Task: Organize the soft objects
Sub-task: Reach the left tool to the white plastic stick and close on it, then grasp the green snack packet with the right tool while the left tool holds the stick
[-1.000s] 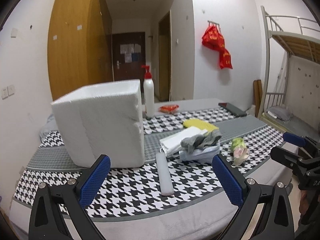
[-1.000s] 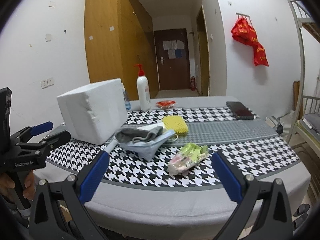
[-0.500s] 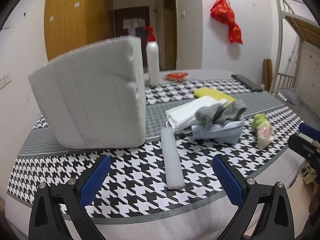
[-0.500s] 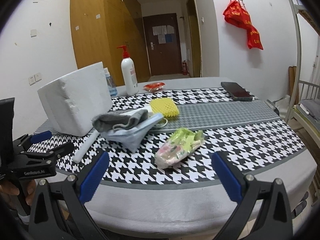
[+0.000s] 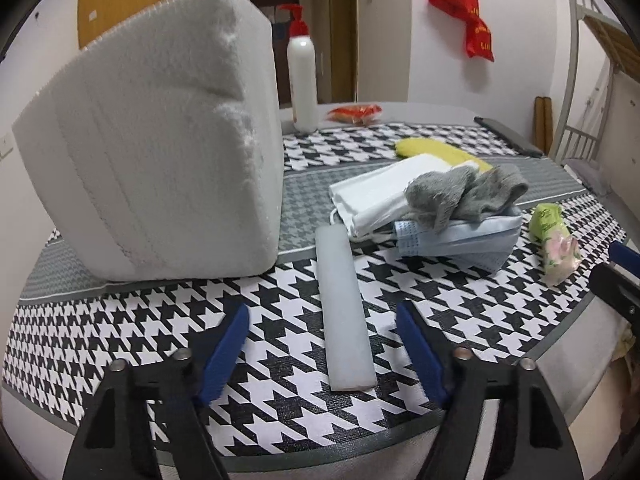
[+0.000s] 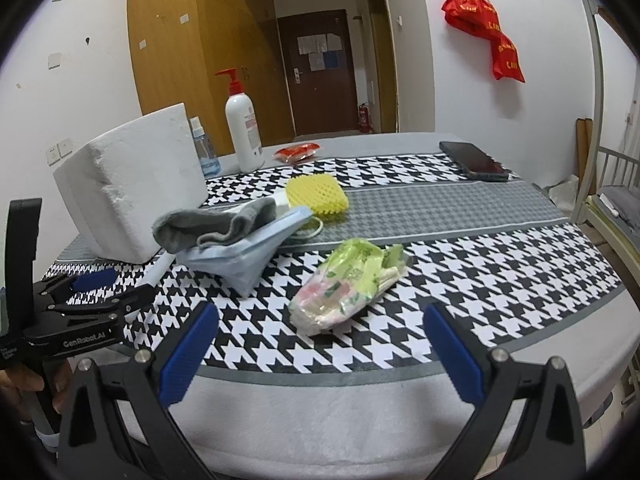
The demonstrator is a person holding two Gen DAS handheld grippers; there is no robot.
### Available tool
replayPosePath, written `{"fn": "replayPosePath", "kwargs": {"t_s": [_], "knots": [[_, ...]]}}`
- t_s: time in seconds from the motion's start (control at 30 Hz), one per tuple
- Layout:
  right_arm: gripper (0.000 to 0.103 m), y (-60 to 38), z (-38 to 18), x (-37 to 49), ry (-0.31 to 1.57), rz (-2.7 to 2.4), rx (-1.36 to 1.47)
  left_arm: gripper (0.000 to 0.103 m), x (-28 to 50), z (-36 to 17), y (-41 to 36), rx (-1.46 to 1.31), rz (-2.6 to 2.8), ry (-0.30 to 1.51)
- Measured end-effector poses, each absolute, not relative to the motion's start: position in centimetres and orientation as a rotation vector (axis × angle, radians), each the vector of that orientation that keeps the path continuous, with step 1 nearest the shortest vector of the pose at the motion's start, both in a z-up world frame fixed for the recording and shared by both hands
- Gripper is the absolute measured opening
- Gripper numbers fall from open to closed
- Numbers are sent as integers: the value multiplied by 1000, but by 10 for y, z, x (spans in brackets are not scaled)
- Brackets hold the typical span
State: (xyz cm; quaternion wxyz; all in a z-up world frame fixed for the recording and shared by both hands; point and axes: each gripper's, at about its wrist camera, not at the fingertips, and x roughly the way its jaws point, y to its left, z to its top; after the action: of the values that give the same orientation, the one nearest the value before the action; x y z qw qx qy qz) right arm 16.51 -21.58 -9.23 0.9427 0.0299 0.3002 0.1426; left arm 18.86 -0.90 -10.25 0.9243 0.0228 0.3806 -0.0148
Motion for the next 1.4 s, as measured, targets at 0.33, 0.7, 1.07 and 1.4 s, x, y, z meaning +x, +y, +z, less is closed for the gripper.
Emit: {"fn": "replayPosePath", "kwargs": {"t_s": [0.33,0.7,1.07,1.4], "knots": [[103,-217,-100,175,632,281,69,49,193,-105,-15,66,-36,801],[103,-214,-111,192,670,220,74,22,203,-107,-26,71,-54,804],[103,-206,-115,206,691,145,77,20,192,-106,-19,91,-78,770],[74,-207,-116,210,717,115,98,20,185,-104,-13,101,-85,757]]}}
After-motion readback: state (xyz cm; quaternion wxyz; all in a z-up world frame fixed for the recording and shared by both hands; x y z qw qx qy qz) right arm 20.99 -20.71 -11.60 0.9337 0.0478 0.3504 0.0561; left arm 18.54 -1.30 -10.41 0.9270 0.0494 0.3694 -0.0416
